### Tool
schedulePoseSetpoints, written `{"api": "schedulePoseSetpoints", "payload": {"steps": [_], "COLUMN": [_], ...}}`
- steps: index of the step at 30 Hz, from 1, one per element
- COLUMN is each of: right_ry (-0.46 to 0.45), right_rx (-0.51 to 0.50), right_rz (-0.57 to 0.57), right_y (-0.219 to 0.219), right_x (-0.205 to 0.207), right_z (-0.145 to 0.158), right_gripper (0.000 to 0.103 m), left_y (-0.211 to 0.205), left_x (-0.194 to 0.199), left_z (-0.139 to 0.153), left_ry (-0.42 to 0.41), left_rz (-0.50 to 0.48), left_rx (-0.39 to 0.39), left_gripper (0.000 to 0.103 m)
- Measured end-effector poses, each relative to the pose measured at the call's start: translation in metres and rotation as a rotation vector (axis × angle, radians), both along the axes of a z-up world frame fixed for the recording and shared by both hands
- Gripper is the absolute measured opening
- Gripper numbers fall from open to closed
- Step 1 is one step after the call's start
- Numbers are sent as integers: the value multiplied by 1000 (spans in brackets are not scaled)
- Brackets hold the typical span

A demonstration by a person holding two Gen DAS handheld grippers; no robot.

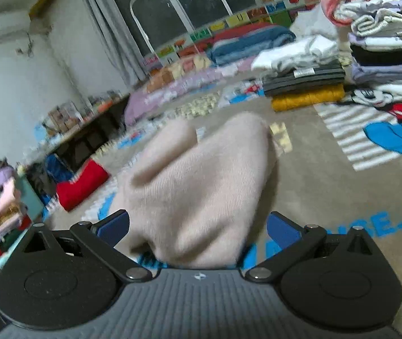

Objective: Fold clothes
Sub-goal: 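Lower both grippers onto the pink sweater and pinch its fabric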

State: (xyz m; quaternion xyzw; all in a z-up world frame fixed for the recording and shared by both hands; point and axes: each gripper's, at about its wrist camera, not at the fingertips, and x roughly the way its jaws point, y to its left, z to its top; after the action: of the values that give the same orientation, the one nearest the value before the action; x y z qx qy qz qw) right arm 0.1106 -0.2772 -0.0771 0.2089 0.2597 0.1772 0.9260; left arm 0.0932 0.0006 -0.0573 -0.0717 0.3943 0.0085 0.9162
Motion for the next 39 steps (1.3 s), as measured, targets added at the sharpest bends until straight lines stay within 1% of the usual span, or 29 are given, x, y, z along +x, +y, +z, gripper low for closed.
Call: {"api": "schedulePoseSetpoints", "payload": {"steps": [4,6,10,13,15,21,22,24,26,28,30,32,33,35,39], "right_ry": [-44,-58,-77,-99,-106,-74,-67,-50,-20,4,20,36,43,51,56], "right_rx": [49,48,57,124,141,159,163,172,187,192,212,242,256,281,327], "right_rz": [4,-3,-16,-37,-47,6,16,35,42,49,63,76,82,93,124], "right_y": [-7,-10,-19,-32,-38,-49,-50,-52,-57,-60,-63,-65,-66,-66,-65], "right_x": [15,24,48,67,82,127,133,144,155,164,171,180,185,193,204], "right_z": [2,5,9,10,8,-7,-10,-17,-27,-35,-43,-50,-54,-59,-64], "right_gripper": [103,103,103,103,103,102,101,96,95,95,94,91,88,86,86], "left_y": [2,4,9,11,11,18,19,23,23,21,21,20,18,13,3], "left_x": [9,13,21,34,44,92,102,118,135,155,171,184,190,202,226], "left_z": [5,11,30,41,49,52,50,45,41,37,34,32,33,33,36], "left_ry": [5,-5,-54,-75,-88,-120,-133,-179,-167,-139,-114,-113,-116,-124,-131], "left_rz": [-5,-19,-32,-70,-97,-166,-185,-215,-235,-245,-261,-284,-295,-319,-416], "left_rx": [17,10,8,12,13,-4,-17,-68,-79,-53,-66,-83,-76,-60,-23], "left_gripper": [103,103,103,103,103,103,103,103,103,103,103,103,103,103,103]}}
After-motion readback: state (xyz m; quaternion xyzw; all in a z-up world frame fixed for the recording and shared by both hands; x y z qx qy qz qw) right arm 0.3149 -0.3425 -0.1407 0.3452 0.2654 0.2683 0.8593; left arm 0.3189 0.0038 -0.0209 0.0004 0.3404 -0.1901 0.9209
